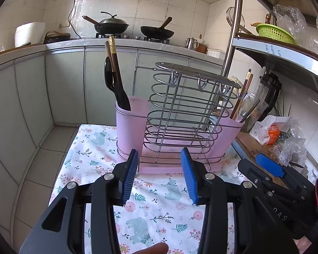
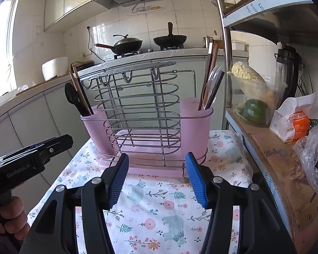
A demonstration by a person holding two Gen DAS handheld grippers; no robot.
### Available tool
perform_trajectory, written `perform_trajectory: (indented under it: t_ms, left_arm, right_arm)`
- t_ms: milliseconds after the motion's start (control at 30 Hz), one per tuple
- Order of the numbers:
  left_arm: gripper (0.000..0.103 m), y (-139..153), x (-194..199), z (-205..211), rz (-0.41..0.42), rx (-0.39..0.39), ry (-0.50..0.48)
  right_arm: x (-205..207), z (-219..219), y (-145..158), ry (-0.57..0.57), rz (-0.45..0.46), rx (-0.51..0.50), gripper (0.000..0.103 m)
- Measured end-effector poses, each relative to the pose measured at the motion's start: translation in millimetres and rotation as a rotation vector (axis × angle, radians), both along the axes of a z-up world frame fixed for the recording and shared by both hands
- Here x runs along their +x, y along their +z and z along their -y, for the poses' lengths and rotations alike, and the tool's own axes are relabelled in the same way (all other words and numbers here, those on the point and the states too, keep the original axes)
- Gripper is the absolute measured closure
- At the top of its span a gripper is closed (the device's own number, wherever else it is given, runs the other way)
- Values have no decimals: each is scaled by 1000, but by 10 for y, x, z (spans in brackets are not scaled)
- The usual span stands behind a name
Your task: Organize utensils
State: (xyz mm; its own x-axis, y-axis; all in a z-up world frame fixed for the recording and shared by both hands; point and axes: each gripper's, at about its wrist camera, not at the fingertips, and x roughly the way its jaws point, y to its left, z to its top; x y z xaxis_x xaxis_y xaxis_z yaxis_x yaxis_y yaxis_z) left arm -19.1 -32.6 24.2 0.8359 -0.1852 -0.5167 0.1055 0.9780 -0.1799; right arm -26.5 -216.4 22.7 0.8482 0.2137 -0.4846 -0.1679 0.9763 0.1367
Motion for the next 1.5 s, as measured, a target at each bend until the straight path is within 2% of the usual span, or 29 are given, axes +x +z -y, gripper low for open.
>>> perform_trajectory:
  t_ms: [1500]
  left_arm:
    - [61,-24,17,2,-8,13,-17]
  right_arm:
    - [12,-9,0,-2,3,-7,48]
